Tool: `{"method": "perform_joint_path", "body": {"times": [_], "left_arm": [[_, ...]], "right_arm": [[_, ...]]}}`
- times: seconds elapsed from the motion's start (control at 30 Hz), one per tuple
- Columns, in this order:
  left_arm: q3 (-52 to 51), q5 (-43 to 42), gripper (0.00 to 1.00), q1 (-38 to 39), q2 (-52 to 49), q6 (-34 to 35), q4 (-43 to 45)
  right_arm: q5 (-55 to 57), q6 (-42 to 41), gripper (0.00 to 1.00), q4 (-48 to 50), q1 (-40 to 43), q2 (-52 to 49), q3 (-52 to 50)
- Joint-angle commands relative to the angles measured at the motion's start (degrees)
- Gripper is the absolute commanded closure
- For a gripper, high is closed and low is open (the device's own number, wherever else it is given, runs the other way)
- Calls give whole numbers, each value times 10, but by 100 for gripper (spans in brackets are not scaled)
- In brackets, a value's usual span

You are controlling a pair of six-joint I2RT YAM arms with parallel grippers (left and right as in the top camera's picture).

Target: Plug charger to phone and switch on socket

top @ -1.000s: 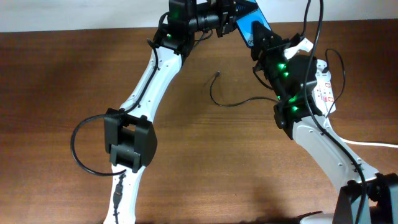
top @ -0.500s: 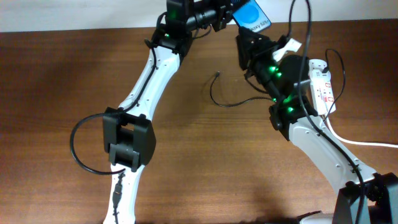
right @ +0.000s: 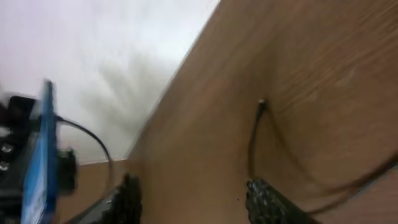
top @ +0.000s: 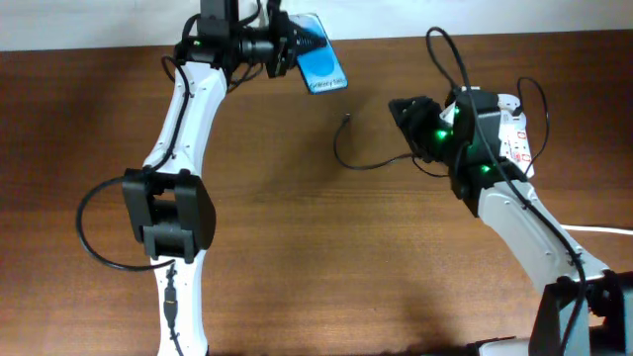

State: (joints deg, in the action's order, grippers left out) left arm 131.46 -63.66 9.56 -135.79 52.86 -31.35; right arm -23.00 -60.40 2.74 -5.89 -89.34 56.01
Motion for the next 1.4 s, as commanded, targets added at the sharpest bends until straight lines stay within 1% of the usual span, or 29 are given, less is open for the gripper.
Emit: {"method": "perform_joint_path", "body": {"times": [0.0, 0.03, 0.1, 0.17, 0.23, 0.37, 0.43, 0.53, 0.6, 0.93, 0.97, 1.07, 1.13, 1.2, 1.23, 1.27, 1.37], "left_arm": [[7, -165, 100, -22, 9, -165, -35], [7, -189, 100, -32, 9, -170, -38], [7, -206, 100, -53, 9, -170, -40], [7, -207, 100, -64, 9, -170, -49], [7, -206, 100, -71, 9, -181, -56], [6, -205, 100, -74, 9, -198, -73], [6, -206, 100, -74, 9, -198, -73], [6, -206, 100, -74, 9, -198, -73], [6, -206, 100, -74, 9, -198, -73], [6, -195, 100, -73, 9, -197, -87], [6, -195, 100, -73, 9, -197, -87], [6, -195, 100, -73, 9, -197, -87], [6, -195, 100, -73, 9, -197, -87], [6, -195, 100, -73, 9, -197, -87], [6, -195, 100, -73, 9, -197, -87], [6, -195, 100, -73, 9, -197, -89], [6, -195, 100, -73, 9, -197, -99]], "right_arm": [[-64, 97, 55, -19, 18, -1, 4], [-66, 108, 55, -35, 18, -1, 12], [-66, 147, 55, -103, 18, -13, 58], [-66, 171, 55, -173, 18, -48, 125], [-86, 185, 55, -223, 14, -116, 205], [-97, 178, 56, -233, -26, -264, 333], [-94, 142, 56, -212, -57, -350, 384], [-75, 88, 58, -193, -72, -401, 389], [-71, 74, 59, -179, -72, -428, 389], [-24, 81, 60, -162, -73, -455, 388], [-34, 83, 63, -159, -73, -464, 388], [-44, 94, 66, -151, -80, -475, 388], [-44, 94, 71, -151, -81, -475, 388], [-44, 94, 82, -151, -80, -475, 388], [-44, 94, 89, -154, -80, -475, 388], [-51, 116, 96, -156, -80, -475, 388], [-98, 181, 96, -160, -66, -460, 388]]}}
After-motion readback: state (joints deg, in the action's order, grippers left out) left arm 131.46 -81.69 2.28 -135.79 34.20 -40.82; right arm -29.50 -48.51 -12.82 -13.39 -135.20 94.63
